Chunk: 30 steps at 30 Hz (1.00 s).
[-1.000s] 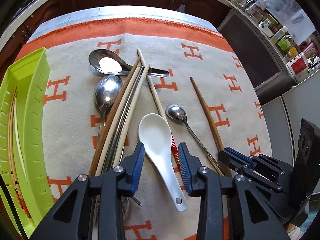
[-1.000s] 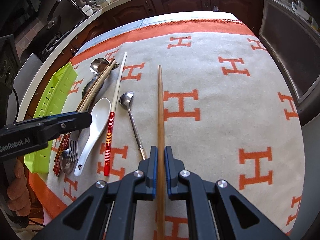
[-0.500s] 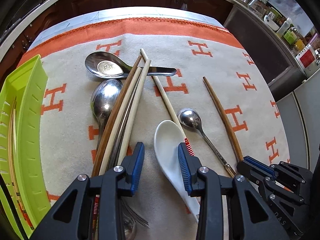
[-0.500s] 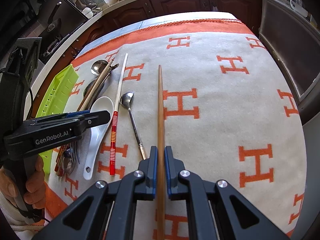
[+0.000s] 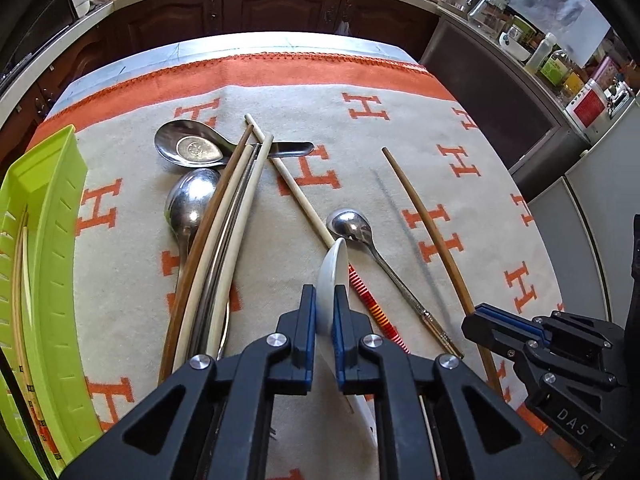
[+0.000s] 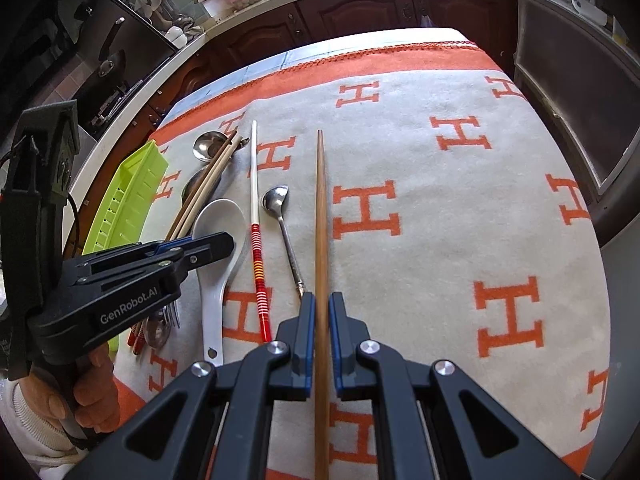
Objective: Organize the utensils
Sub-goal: 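Carry the spoon and chopstick into the green tray and open both tools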
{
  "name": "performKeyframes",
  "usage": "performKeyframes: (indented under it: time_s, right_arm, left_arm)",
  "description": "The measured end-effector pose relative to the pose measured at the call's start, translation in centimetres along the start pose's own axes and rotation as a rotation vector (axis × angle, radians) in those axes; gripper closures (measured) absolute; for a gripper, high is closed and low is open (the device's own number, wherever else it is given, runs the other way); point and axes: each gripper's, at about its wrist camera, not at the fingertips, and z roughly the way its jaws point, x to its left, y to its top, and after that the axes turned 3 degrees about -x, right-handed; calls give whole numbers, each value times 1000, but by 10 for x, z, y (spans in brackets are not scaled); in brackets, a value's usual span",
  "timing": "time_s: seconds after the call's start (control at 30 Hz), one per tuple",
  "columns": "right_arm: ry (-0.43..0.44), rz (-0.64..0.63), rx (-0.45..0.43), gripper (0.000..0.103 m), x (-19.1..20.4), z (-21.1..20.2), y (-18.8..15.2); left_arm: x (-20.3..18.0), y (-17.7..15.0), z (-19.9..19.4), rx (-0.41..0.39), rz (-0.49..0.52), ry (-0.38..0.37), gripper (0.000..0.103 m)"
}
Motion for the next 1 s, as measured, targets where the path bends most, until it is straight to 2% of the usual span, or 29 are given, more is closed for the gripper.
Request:
performKeyframes:
  time_s: [0.27,0.57,0.73,0.87,1.0]
  right_arm:
    - [88,34,-7,96,15,-19,7]
    - [201,-56,4,96,93,-31,28]
    - [242,-125,28,96,151,-27,39]
    - [261,-147,56,96,191,-12,47]
    - [270,-134,82,96,217,7,49]
  left_arm:
    - [38,-6,-67,-42,-73,-2,98]
    - [114,-16,-147,-133,-168,160,98]
    - [143,-25,-163,-165,-178,274,97]
    - [161,-34,-165,-171,-182,312,97]
    - [174,-38,-159,-158,-186,314,97]
